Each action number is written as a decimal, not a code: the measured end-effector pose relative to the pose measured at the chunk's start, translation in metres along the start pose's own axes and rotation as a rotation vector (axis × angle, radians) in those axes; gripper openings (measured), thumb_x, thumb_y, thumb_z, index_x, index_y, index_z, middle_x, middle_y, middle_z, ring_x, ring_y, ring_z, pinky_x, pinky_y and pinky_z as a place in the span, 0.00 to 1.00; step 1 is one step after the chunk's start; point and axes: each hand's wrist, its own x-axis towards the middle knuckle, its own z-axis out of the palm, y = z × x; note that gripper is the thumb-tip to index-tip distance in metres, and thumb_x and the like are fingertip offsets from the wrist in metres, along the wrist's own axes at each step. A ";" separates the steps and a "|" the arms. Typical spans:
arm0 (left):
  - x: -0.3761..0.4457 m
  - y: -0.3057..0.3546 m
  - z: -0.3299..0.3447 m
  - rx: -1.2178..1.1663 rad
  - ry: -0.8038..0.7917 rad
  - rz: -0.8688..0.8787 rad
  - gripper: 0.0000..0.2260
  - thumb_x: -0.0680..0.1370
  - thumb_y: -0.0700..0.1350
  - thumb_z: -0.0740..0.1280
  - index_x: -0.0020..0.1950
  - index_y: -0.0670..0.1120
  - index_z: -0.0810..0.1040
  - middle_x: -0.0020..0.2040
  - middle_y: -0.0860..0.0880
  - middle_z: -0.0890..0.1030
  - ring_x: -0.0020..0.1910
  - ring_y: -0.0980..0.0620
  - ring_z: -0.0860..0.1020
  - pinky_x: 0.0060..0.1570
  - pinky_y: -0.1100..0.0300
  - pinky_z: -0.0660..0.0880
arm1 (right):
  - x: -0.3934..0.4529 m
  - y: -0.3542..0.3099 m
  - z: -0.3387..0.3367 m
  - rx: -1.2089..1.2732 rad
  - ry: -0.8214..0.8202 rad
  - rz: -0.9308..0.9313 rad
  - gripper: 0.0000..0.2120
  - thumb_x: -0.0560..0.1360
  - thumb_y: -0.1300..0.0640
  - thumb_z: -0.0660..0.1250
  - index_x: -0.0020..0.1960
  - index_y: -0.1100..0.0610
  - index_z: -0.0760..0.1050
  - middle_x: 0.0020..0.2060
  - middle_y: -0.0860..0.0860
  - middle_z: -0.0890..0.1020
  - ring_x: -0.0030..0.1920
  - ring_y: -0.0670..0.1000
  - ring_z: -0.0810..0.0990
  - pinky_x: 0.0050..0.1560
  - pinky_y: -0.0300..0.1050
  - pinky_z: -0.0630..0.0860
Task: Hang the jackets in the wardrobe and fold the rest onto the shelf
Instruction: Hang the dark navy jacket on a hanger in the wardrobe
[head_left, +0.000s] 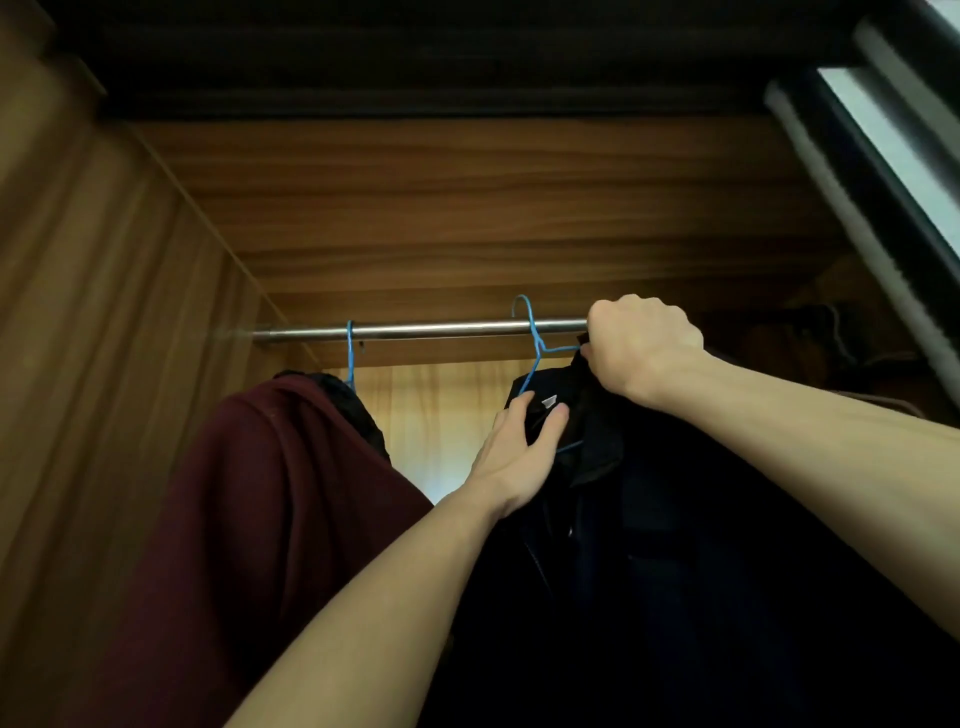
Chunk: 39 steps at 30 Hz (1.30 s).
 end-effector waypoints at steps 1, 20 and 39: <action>-0.001 -0.001 -0.001 0.004 -0.004 0.000 0.37 0.77 0.75 0.55 0.83 0.61 0.56 0.82 0.57 0.61 0.78 0.52 0.66 0.73 0.53 0.64 | -0.004 -0.001 0.002 0.004 -0.014 0.001 0.11 0.81 0.54 0.68 0.62 0.55 0.77 0.48 0.54 0.78 0.47 0.58 0.79 0.37 0.47 0.68; -0.070 -0.030 -0.037 0.172 -0.001 -0.027 0.30 0.78 0.75 0.51 0.79 0.66 0.59 0.79 0.62 0.64 0.76 0.56 0.66 0.64 0.57 0.62 | -0.074 -0.038 0.019 -0.305 0.049 -0.160 0.21 0.83 0.40 0.59 0.62 0.58 0.73 0.52 0.55 0.82 0.52 0.56 0.80 0.49 0.49 0.71; -0.328 0.009 -0.014 0.512 0.161 0.256 0.27 0.85 0.60 0.53 0.79 0.47 0.69 0.77 0.50 0.73 0.79 0.52 0.65 0.81 0.54 0.56 | -0.336 0.014 -0.057 -0.051 -0.030 -0.112 0.28 0.85 0.44 0.60 0.79 0.59 0.68 0.75 0.58 0.73 0.78 0.57 0.68 0.80 0.56 0.62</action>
